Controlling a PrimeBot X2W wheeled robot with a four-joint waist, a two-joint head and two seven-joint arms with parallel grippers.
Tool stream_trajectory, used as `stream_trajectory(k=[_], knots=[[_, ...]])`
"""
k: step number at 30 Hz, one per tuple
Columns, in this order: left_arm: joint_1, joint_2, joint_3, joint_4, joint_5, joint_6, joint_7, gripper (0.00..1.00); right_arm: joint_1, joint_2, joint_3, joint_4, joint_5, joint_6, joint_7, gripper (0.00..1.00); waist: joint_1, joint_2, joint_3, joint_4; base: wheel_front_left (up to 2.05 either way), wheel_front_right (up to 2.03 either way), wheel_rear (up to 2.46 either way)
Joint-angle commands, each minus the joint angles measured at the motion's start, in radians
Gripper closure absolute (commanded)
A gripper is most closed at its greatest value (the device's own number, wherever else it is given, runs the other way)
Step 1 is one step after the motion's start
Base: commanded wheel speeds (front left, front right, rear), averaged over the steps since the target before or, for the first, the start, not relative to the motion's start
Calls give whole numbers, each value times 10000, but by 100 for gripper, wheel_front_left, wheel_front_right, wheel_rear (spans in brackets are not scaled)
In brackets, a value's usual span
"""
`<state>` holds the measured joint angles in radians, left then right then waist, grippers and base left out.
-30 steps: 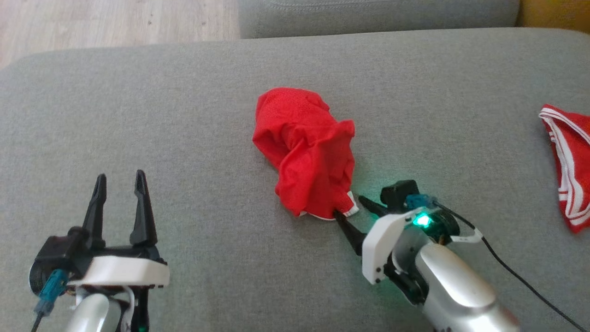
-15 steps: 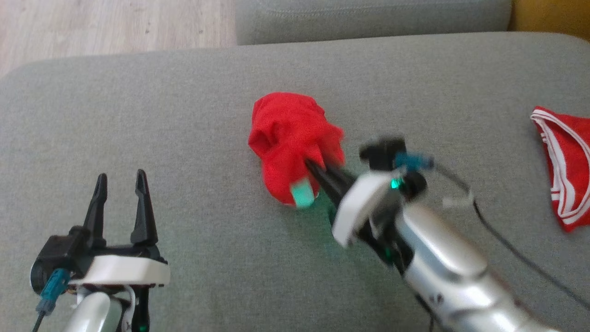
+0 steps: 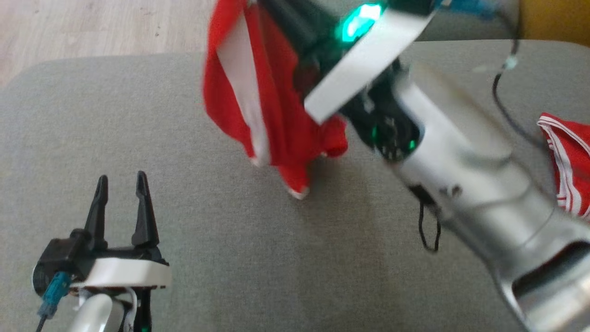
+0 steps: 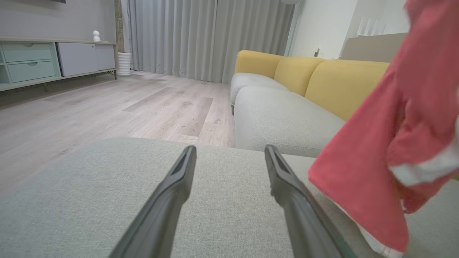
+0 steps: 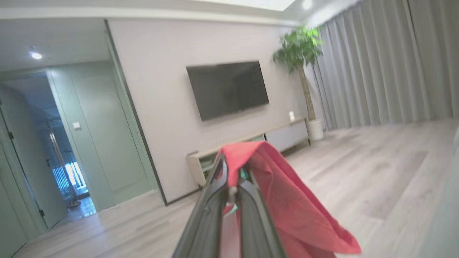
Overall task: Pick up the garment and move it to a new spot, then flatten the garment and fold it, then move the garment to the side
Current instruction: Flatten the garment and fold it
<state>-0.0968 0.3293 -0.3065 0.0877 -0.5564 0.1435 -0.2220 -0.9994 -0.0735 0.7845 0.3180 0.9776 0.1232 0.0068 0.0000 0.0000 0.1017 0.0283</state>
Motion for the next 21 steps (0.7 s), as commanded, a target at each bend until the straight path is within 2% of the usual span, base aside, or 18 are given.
stream_trajectory(k=[1, 4, 7, 12, 16, 20, 21], knots=[[-493, 120, 314, -247, -35, -29, -102, 0, -770, 233, -46, -191, 184, 75, -582, 100, 0, 0, 9, 18, 0, 0, 0], [-516, 82, 287, -185, -33, -55, -137, 0, -1268, 233, 98, 267, 320, 75, -1472, 100, 0, 0, -11, -20, 0, 0, 0], [-493, 54, 297, -162, -35, -64, -179, 0, -928, 115, 111, 1140, -113, 75, -1560, 100, 0, 0, -40, -150, 0, 0, 0], [-423, 26, 314, -147, -55, -82, -227, 0, 1223, -1245, -210, 2211, -555, 75, -1089, 100, 0, 0, 15, -344, 0, 0, 0], [-438, 81, 371, -157, -67, -88, -246, 0, 3099, -2289, -1109, 3035, -910, 75, -1047, 100, 0, 0, 156, -478, 0, 0, 0], [-419, 182, 451, -135, -78, -77, -257, 0, 4418, -2628, -2354, 3825, -1376, 75, -1098, 100, 0, 0, 186, -599, 0, 0, 0], [-419, 182, 451, -135, -78, -77, -257, 0, 4418, -2628, -2354, 3825, -1376, 75, -1098, 100, 0, 0, 186, -599, 0, 0, 0]])
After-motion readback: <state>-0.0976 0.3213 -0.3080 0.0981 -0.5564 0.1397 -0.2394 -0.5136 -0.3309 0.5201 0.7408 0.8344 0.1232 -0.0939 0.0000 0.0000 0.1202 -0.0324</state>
